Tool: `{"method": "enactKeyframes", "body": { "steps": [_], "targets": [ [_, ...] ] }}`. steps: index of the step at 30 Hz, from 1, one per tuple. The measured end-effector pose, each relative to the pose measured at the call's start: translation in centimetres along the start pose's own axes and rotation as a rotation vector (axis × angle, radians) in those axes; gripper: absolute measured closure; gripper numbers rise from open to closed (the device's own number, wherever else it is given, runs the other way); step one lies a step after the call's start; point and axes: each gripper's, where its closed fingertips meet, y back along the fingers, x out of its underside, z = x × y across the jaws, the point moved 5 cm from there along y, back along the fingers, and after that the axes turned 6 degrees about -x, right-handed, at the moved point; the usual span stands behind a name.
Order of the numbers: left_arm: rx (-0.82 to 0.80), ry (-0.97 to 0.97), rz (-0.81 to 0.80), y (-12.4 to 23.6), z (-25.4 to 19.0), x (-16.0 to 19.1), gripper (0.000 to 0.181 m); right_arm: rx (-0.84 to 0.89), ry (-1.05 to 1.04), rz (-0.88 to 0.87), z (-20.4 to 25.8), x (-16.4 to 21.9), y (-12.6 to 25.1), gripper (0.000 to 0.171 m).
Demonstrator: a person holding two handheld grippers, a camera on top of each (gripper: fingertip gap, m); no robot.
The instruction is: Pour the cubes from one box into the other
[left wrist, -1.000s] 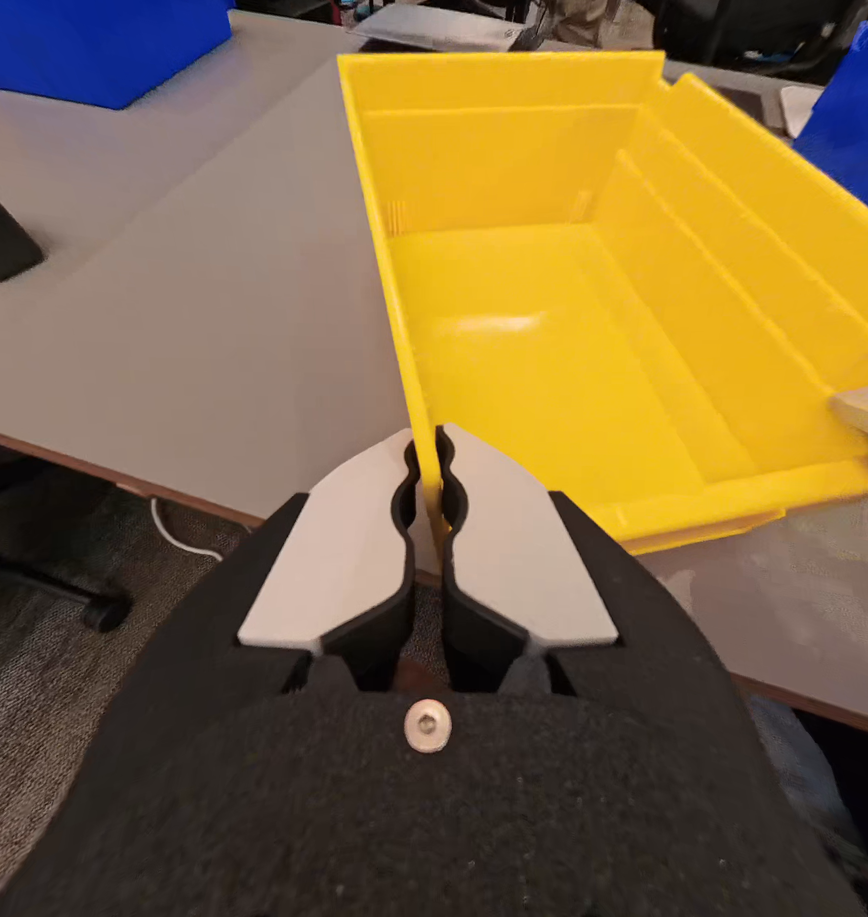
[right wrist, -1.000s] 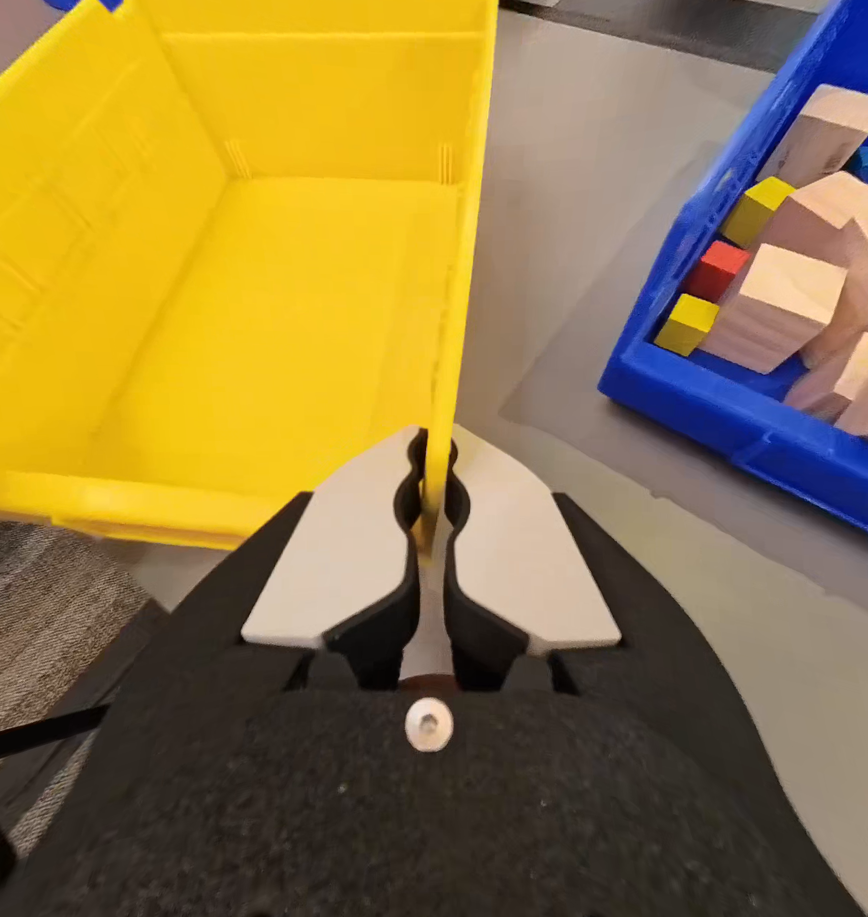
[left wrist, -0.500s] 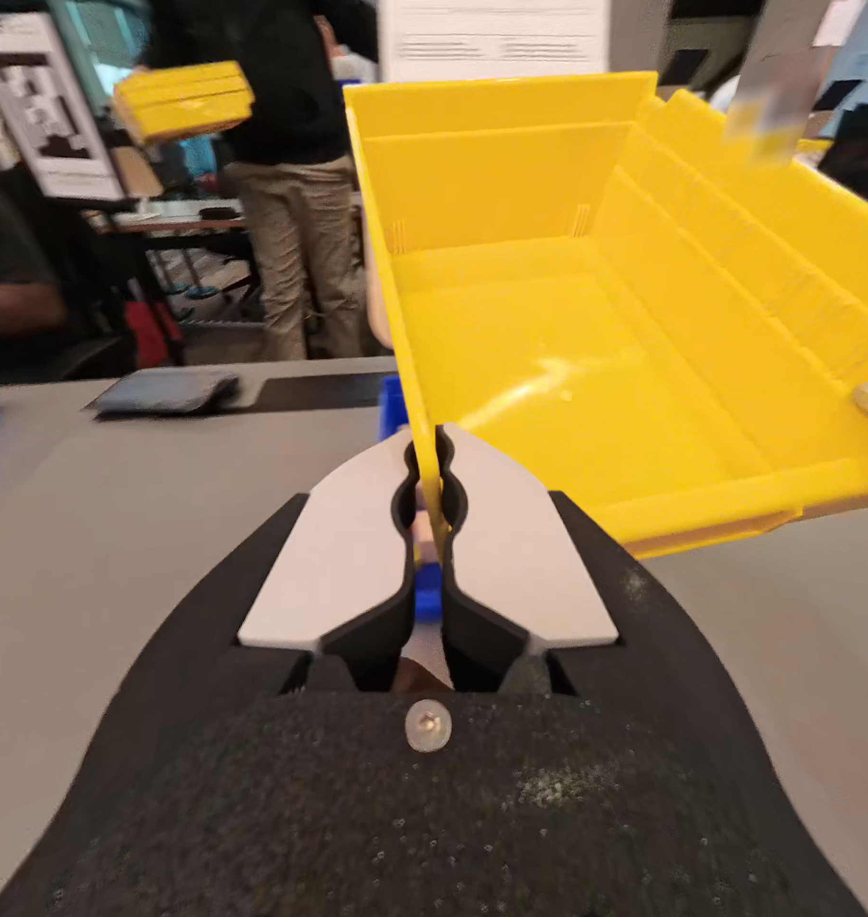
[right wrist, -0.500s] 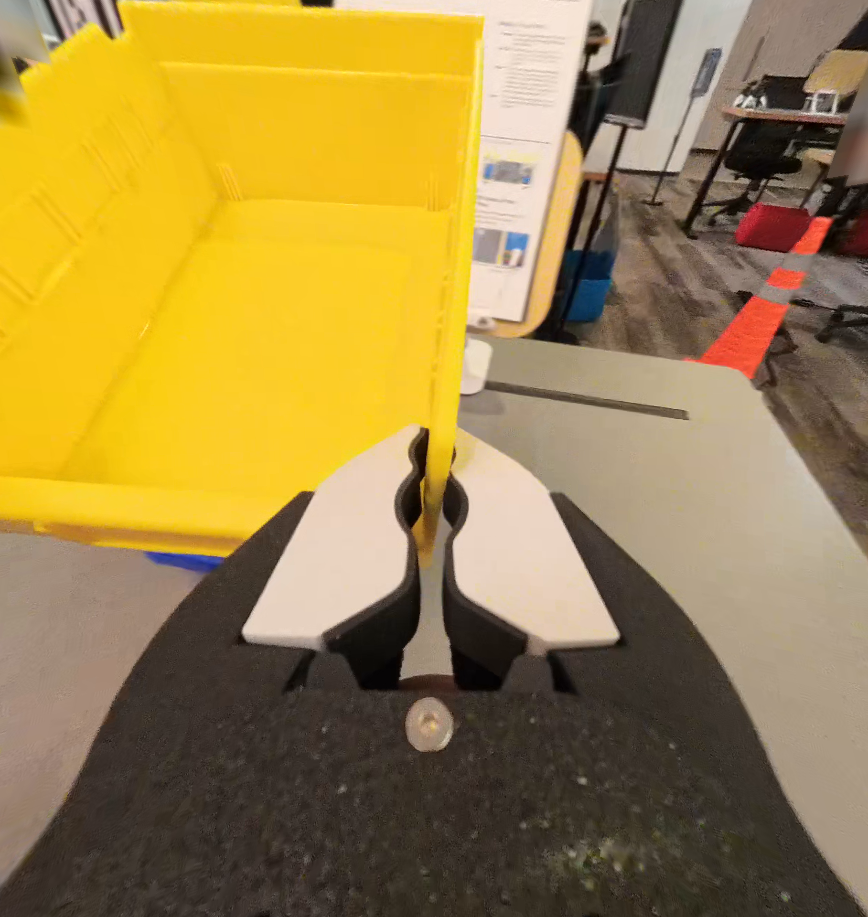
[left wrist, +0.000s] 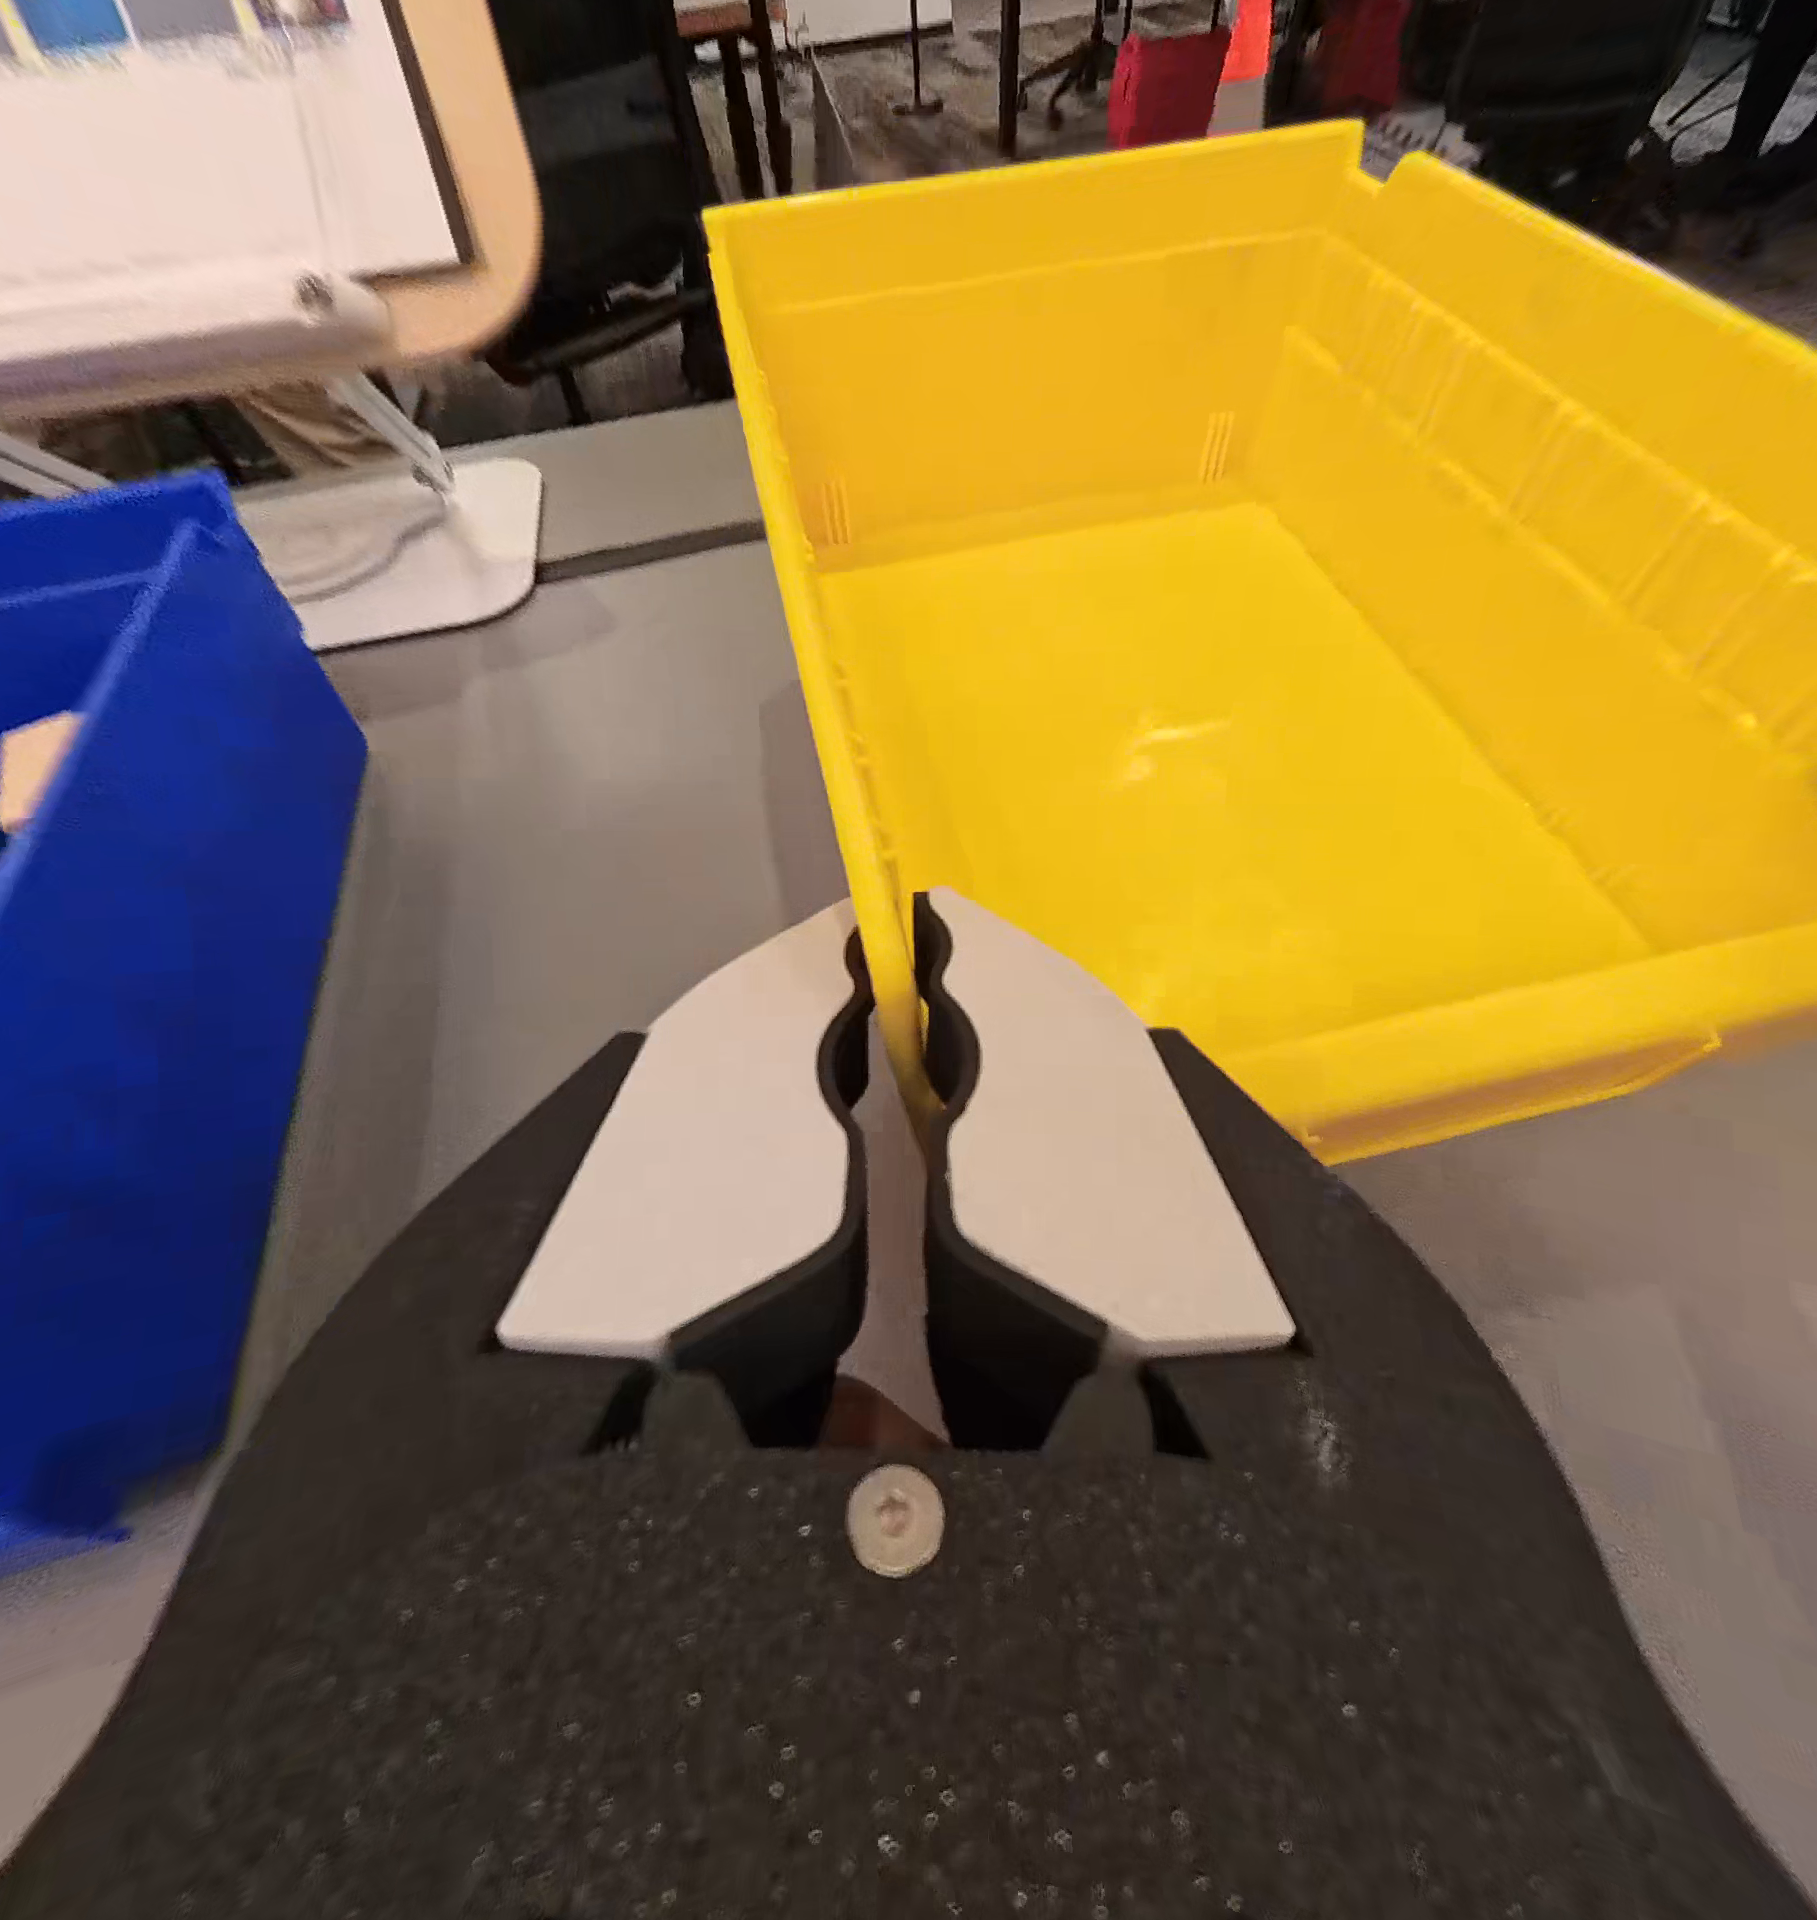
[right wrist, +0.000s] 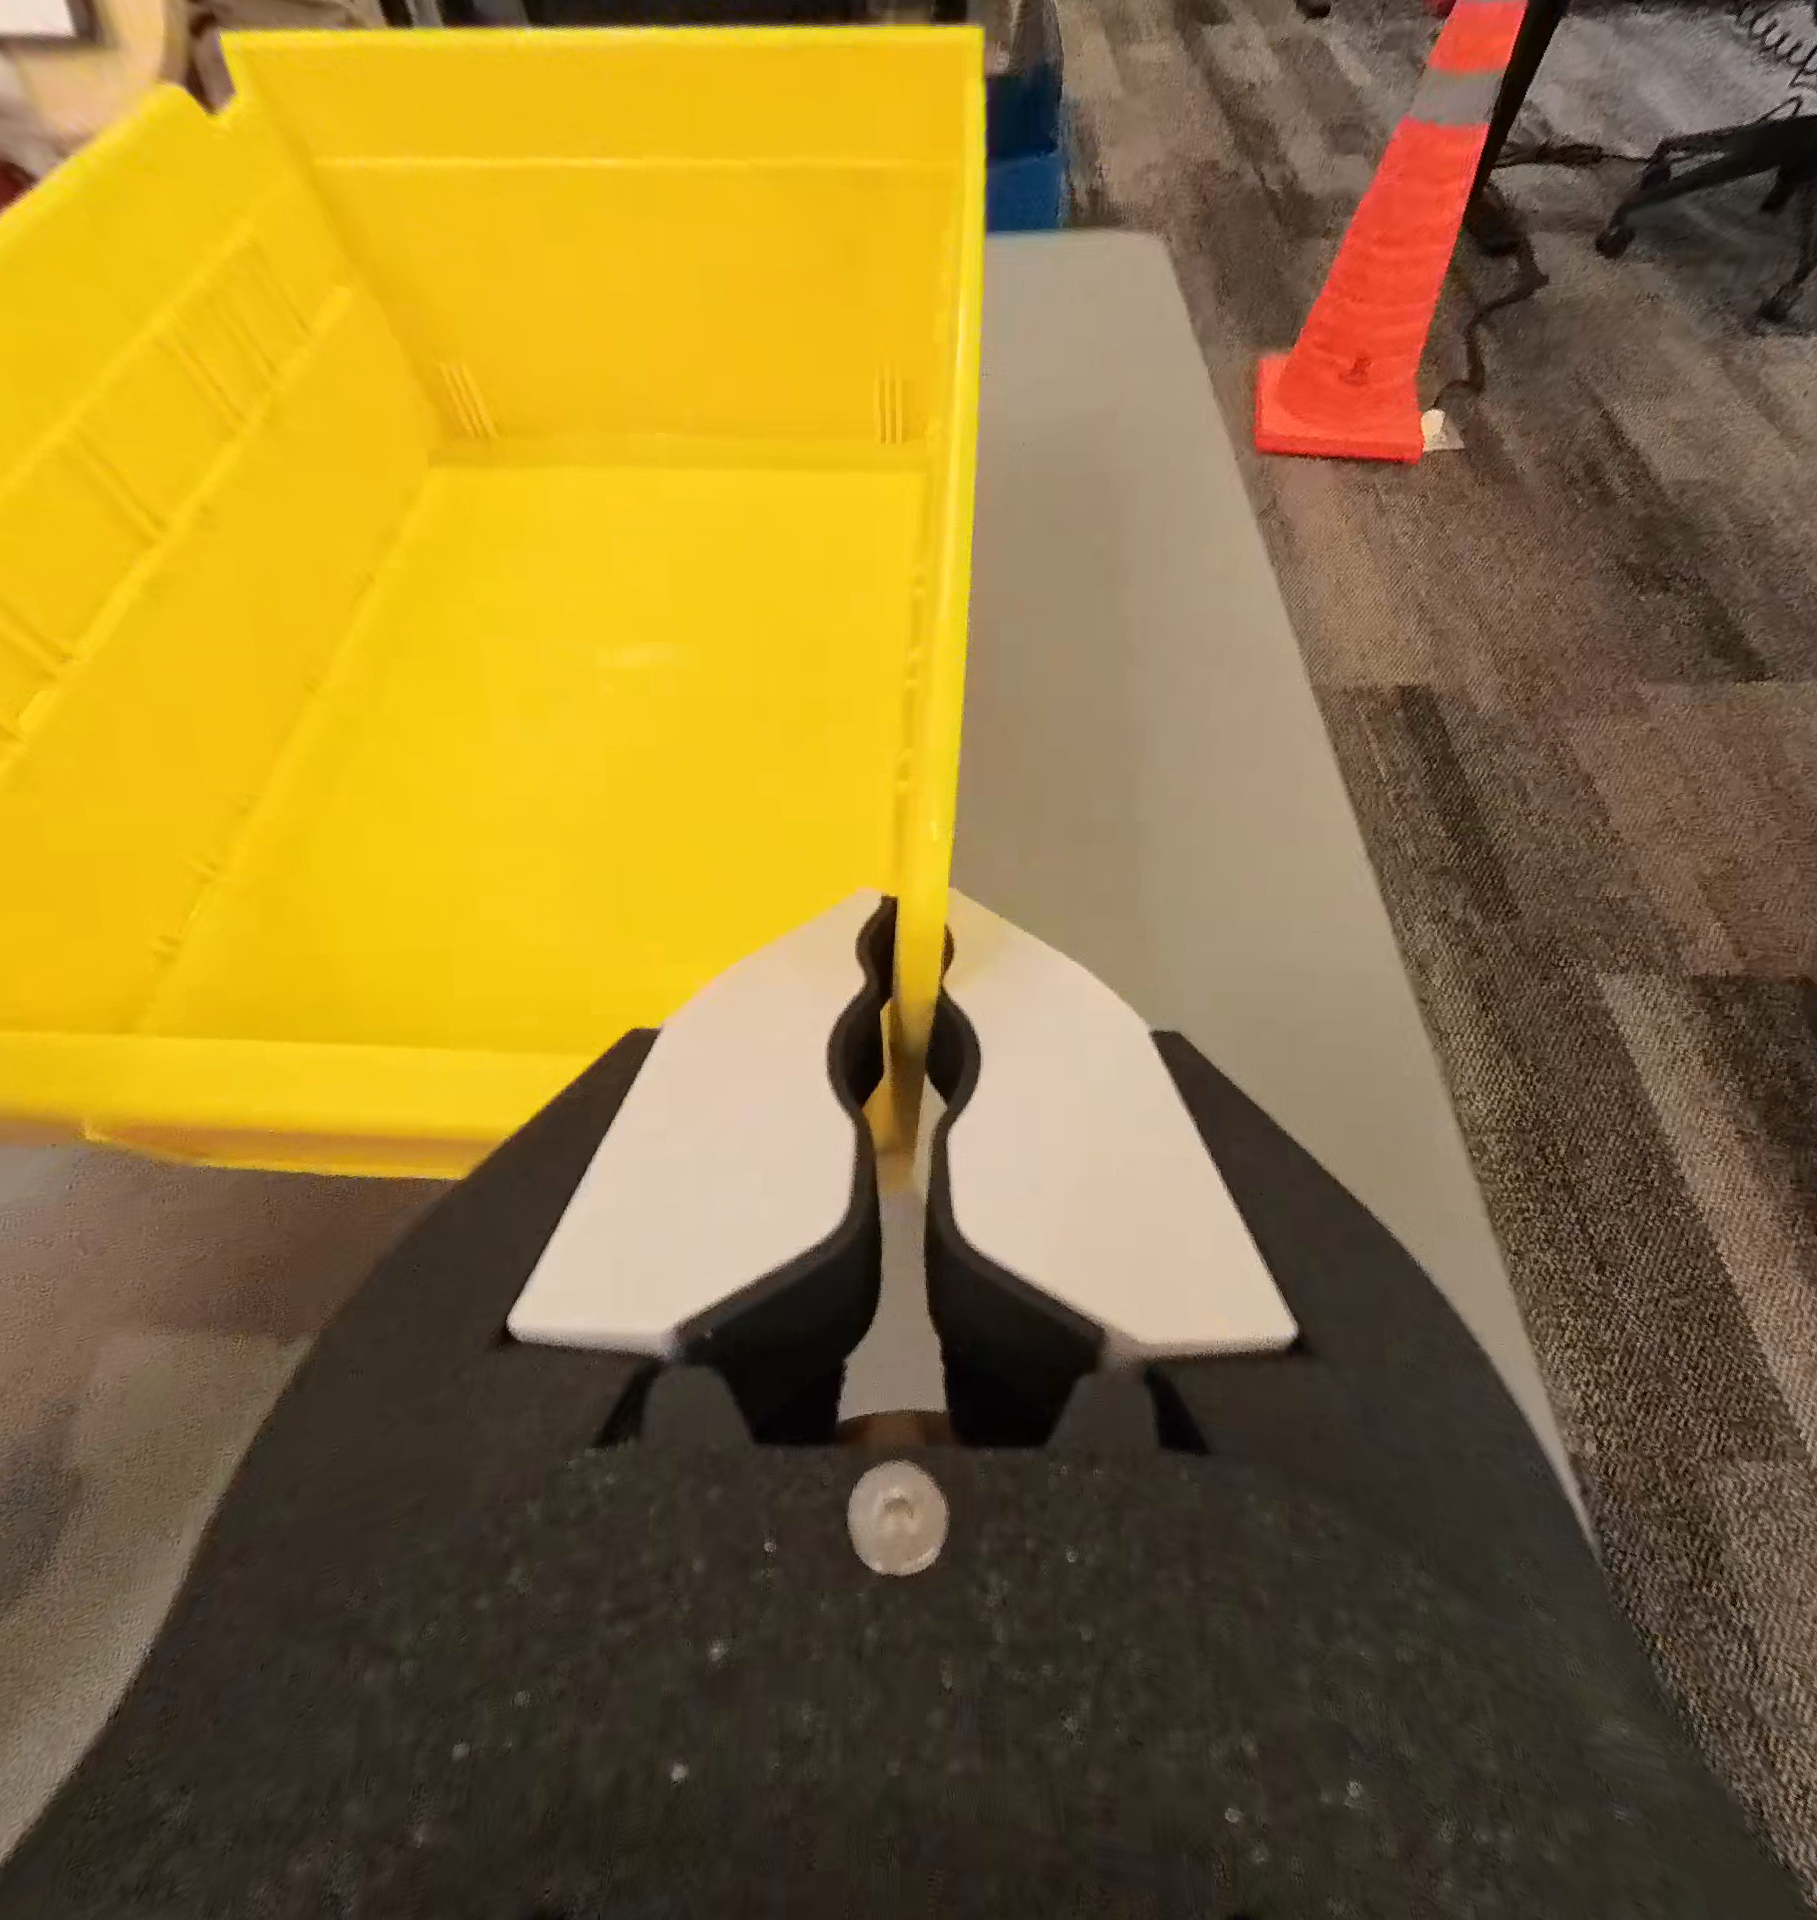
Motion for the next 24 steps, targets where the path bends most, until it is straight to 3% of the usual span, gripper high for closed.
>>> {"method": "enactKeyframes", "body": {
  "steps": [2, 6, 8, 11, 15, 19, 21, 24],
  "targets": [
    [0.028, 0.007, 0.042, -1.0, -0.3, 1.6, 0.175, -0.003, -0.038, 0.067, -0.5, 1.8, -1.4, 0.169],
    [0.153, -0.053, 0.021, -0.9, -0.6, 3.1, 0.166, -0.015, -0.102, -0.004, -0.9, 2.2, -1.6, 0.166],
    [0.253, -0.025, 0.029, 0.8, 0.3, 2.8, 0.146, 0.092, -0.051, -0.035, -1.6, 1.1, -0.1, 0.138],
    [0.375, 0.047, 0.0, 5.3, 5.3, 1.8, 0.14, 0.171, 0.062, -0.145, 0.1, -2.8, 4.0, 0.138],
    [0.207, 0.069, -0.064, 9.0, 19.0, 1.8, 0.14, -0.026, 0.229, -0.24, 10.4, -7.0, 6.4, 0.138],
    [-0.108, 0.153, -0.091, 9.9, 33.9, 4.0, 0.139, -0.341, 0.271, -0.16, 25.5, -4.6, 3.0, 0.129],
    [-0.142, 0.169, -0.076, 8.9, 37.0, 5.3, 0.14, -0.388, 0.191, -0.082, 31.0, -1.6, -0.2, 0.108],
    [-0.053, 0.138, 0.078, 5.8, 36.6, 7.6, 0.13, -0.339, 0.138, -0.001, 35.2, 1.0, -4.3, 0.107]
  ]
}}
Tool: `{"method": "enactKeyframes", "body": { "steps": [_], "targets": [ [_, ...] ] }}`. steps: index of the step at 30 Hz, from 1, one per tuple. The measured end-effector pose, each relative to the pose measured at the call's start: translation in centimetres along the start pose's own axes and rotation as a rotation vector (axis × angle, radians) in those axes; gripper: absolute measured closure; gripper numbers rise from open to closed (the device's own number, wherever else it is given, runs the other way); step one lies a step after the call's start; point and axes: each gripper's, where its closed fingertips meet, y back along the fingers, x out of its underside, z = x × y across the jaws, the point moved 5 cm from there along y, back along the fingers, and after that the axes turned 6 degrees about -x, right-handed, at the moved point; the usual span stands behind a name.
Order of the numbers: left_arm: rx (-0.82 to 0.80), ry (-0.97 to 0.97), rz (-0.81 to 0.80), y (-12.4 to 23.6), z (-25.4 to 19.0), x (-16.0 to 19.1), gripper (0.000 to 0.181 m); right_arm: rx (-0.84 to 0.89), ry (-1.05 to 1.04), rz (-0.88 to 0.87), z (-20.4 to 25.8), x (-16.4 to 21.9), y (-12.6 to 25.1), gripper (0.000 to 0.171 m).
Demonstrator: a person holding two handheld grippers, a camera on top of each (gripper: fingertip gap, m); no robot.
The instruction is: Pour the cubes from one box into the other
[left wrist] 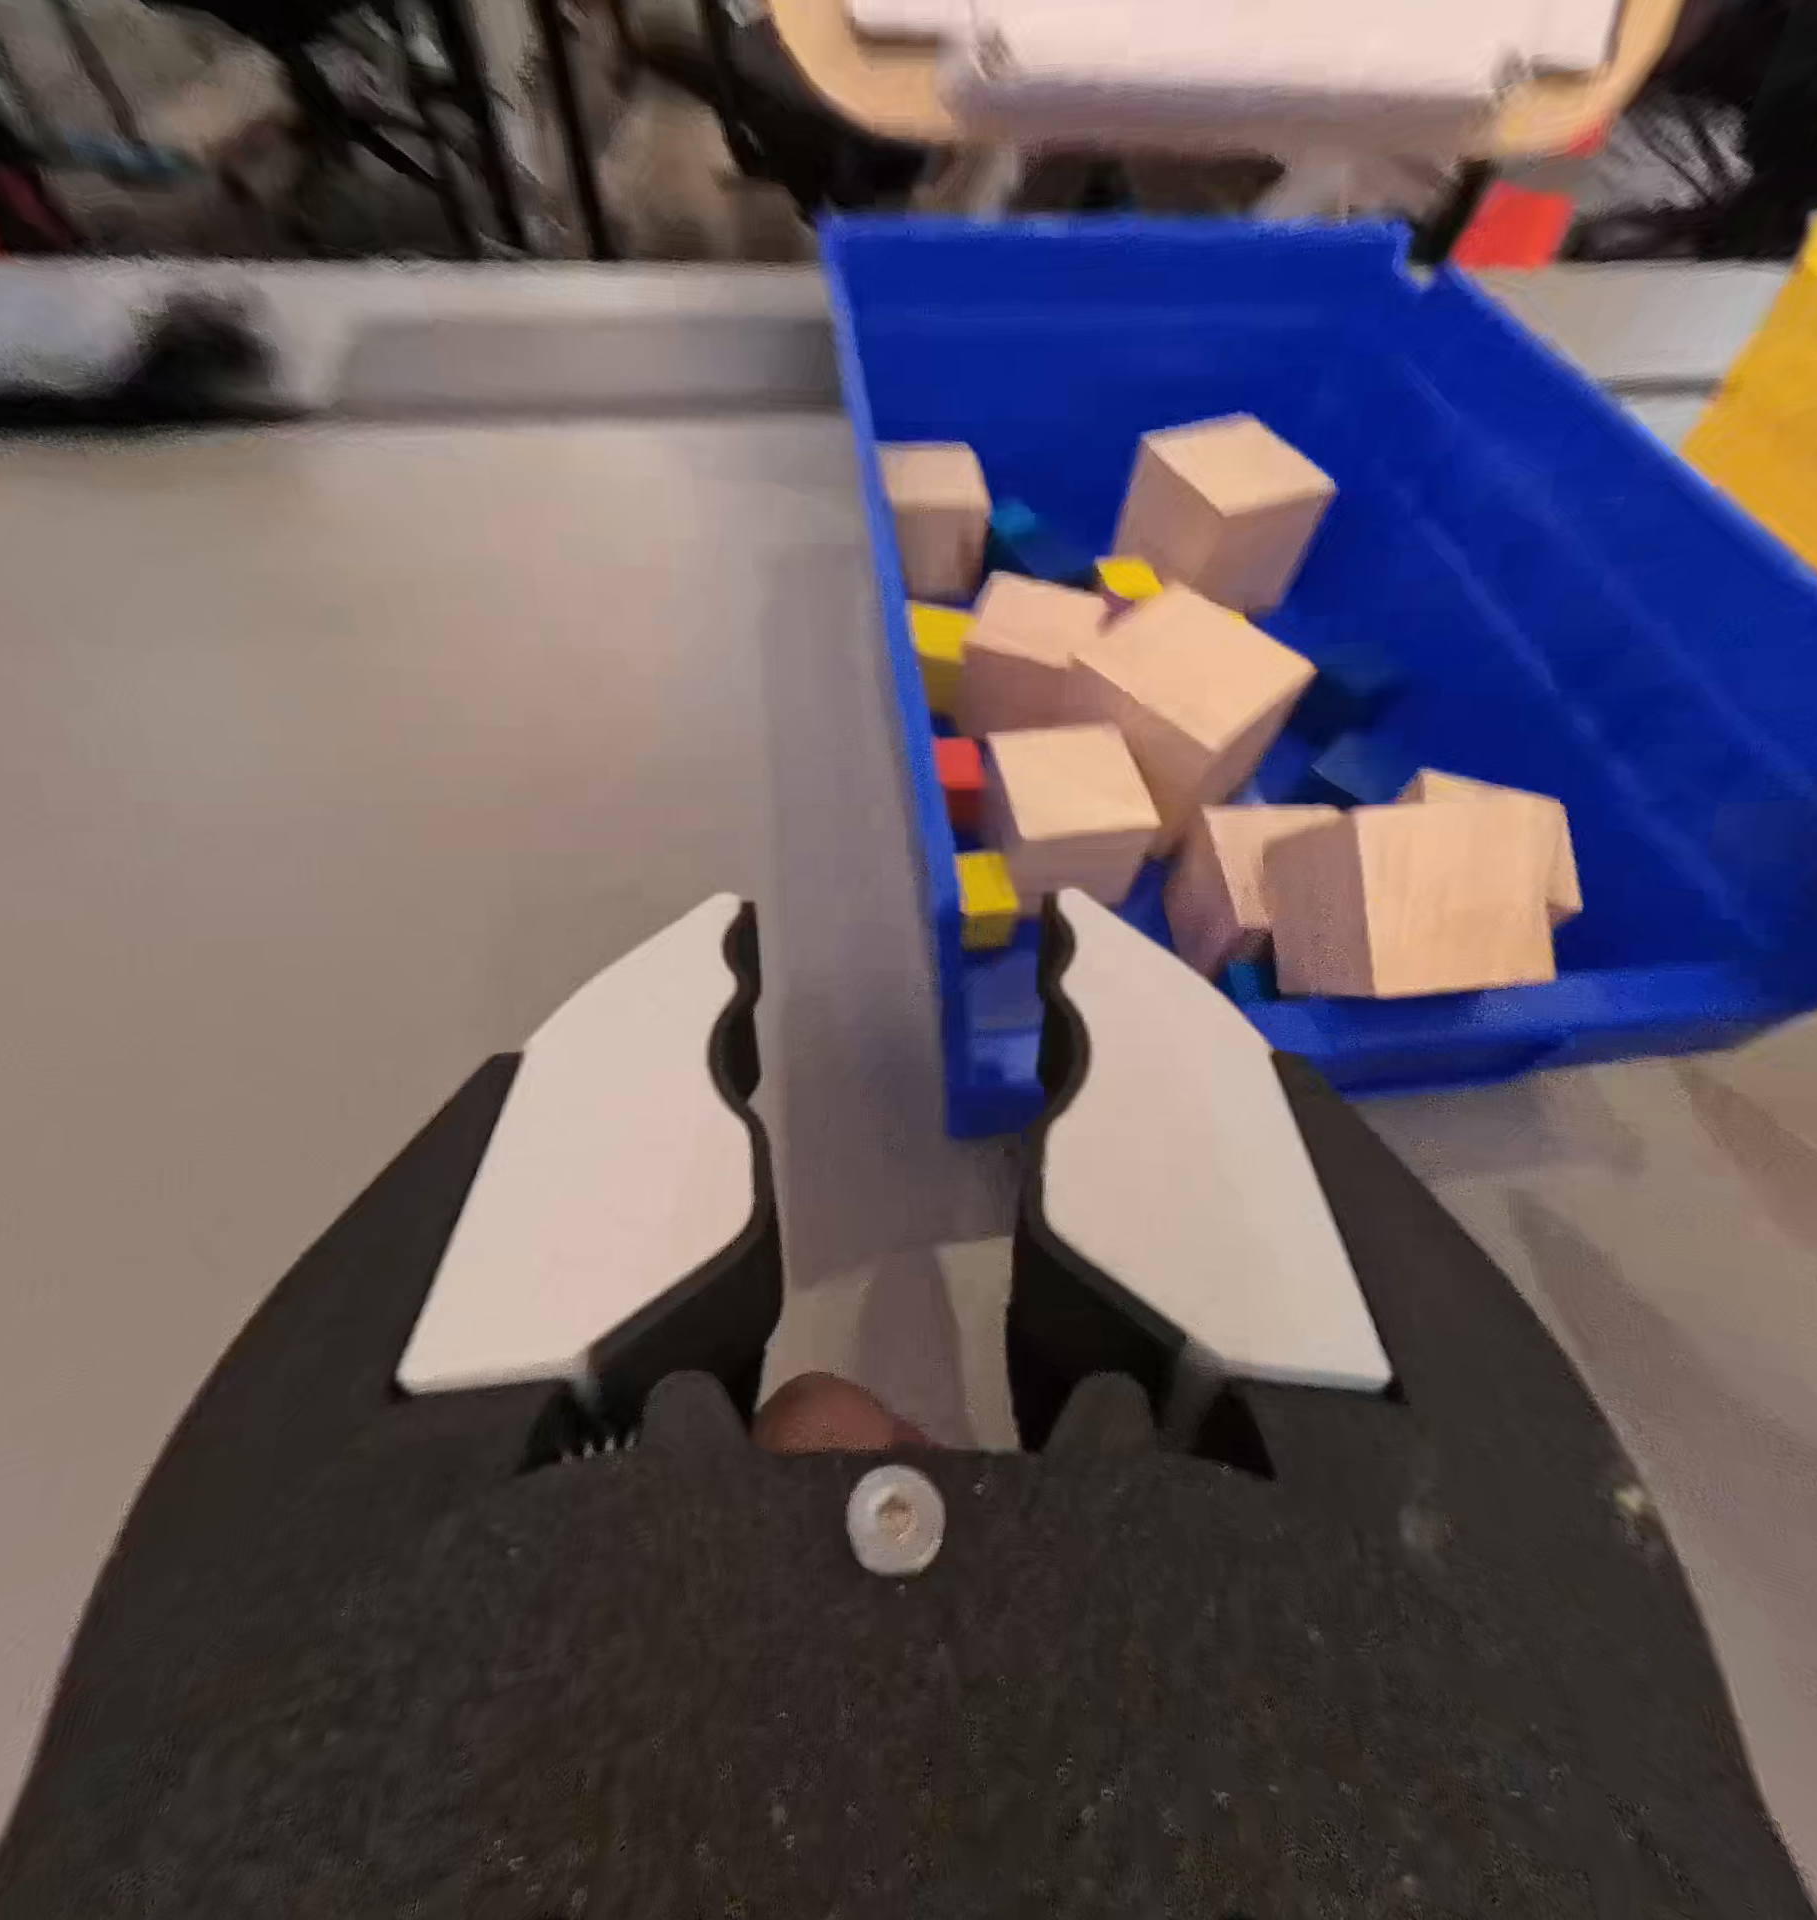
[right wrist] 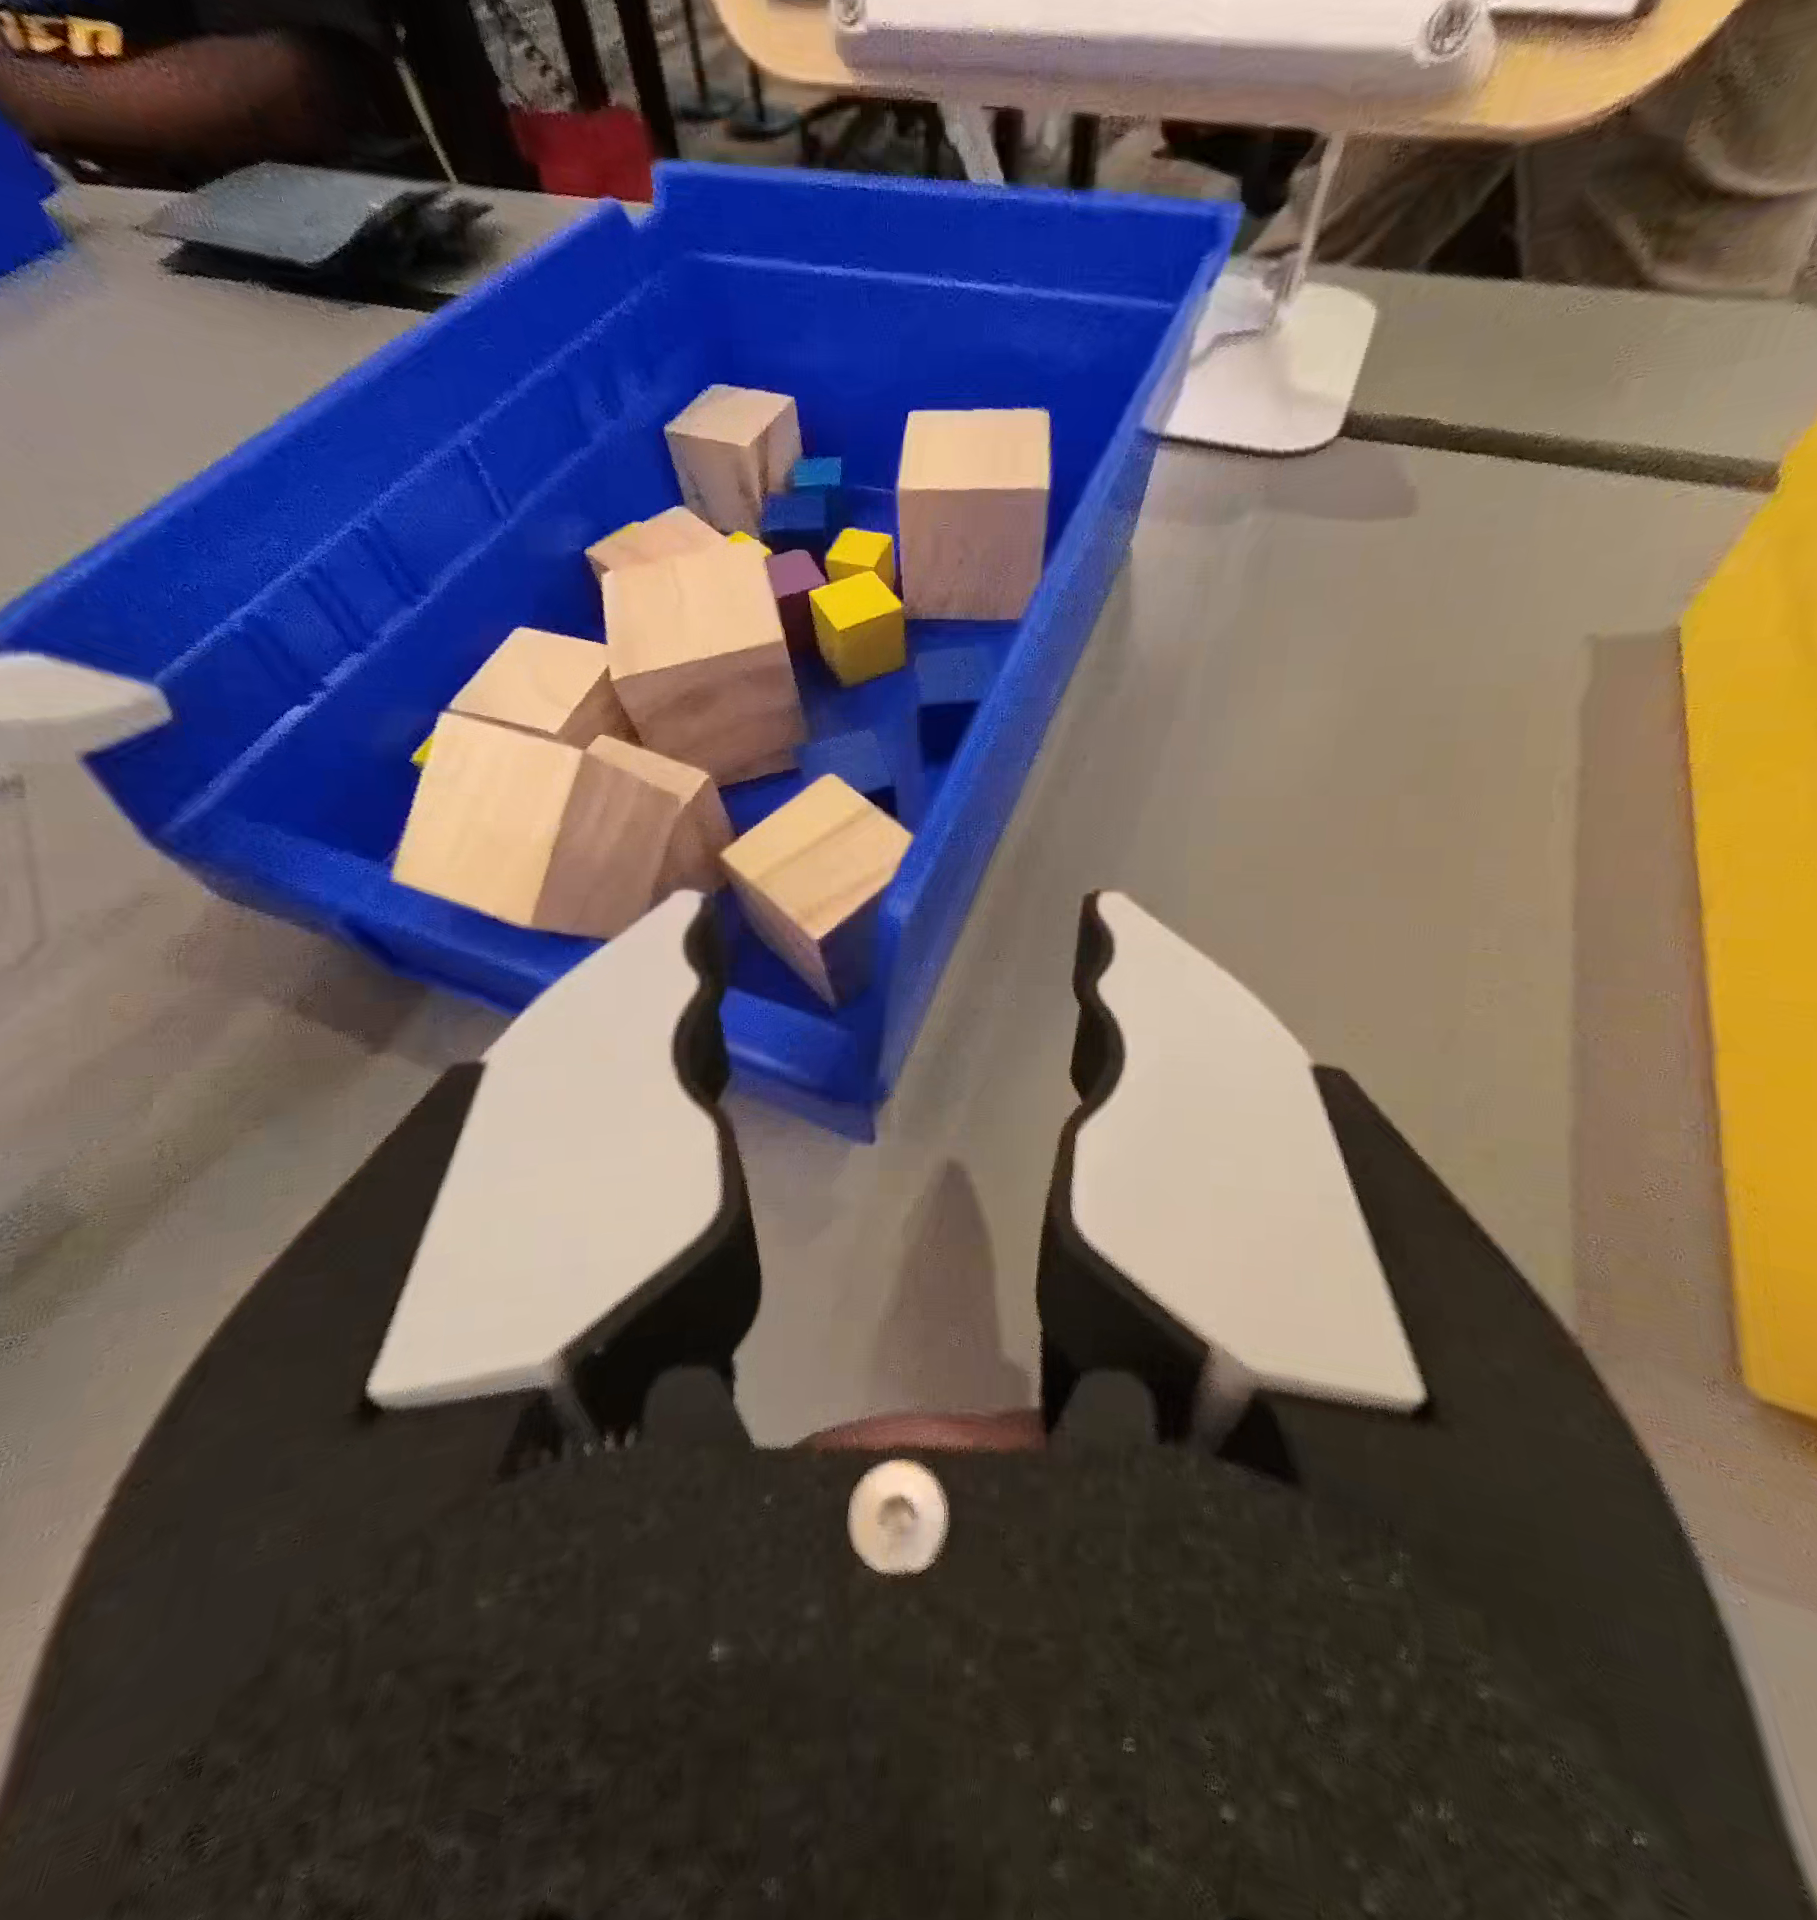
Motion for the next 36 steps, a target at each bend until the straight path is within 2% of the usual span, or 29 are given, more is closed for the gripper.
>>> {"method": "enactKeyframes", "body": {
  "steps": [1, 3, 4, 7, 10, 14, 19, 24, 26, 27, 29, 33, 34, 36],
  "targets": [
    [0.024, -0.002, 0.015, -0.6, -0.5, 0.5, 0.136, 0.041, -0.026, -0.001, -0.1, 0.2, -0.8, 0.111],
    [0.013, -0.041, 0.011, -1.6, -1.2, 0.8, 0.156, 0.103, -0.086, 0.03, -0.5, 0.8, -2.3, 0.146],
    [-0.026, -0.058, 0.009, -2.0, -1.1, 0.7, 0.174, 0.094, -0.1, 0.065, -0.5, 1.2, -2.9, 0.16],
    [-0.001, 0.001, 0.027, -2.5, -1.0, 0.1, 0.178, 0.215, -0.047, 0.105, -0.8, 1.0, -3.1, 0.168],
    [-0.061, -0.032, -0.033, -1.6, 0.8, -1.2, 0.178, 0.2, -0.096, 0.068, 1.4, -0.4, -3.3, 0.169],
    [-0.161, -0.01, -0.086, 0.5, 7.3, -2.9, 0.179, 0.121, -0.105, 0.003, 7.6, -2.6, -5.4, 0.168],
    [-0.213, 0.061, -0.083, 1.0, 16.8, -1.9, 0.179, 0.094, -0.049, -0.011, 15.9, -3.9, -10.2, 0.168],
    [-0.22, 0.142, -0.101, 0.6, 22.6, -0.4, 0.179, 0.079, -0.015, 0.003, 20.9, -3.6, -13.3, 0.167],
    [-0.2, 0.171, -0.067, -0.3, 24.0, 0.8, 0.178, 0.04, -0.07, 0.068, 21.7, -1.9, -14.4, 0.163],
    [-0.176, 0.187, -0.064, -0.6, 24.5, 1.3, 0.178, 0.025, -0.068, 0.017, 21.9, -2.1, -14.5, 0.164],
    [-0.132, 0.2, -0.087, -0.7, 24.7, 1.4, 0.178, 0.04, -0.02, 0.039, 22.2, -2.1, -14.4, 0.164],
    [-0.165, 0.205, -0.033, -0.7, 24.6, 1.4, 0.176, -0.051, -0.069, 0.078, 22.1, -2.2, -14.2, 0.159],
    [-0.15, 0.201, -0.017, -0.4, 24.2, 1.2, 0.166, -0.101, -0.068, 0.109, 21.9, -2.2, -13.8, 0.159],
    [-0.161, 0.19, -0.049, 1.2, 23.6, 0.3, 0.137, -0.204, -0.025, 0.125, 21.1, -2.5, -11.9, 0.145]
  ]
}}
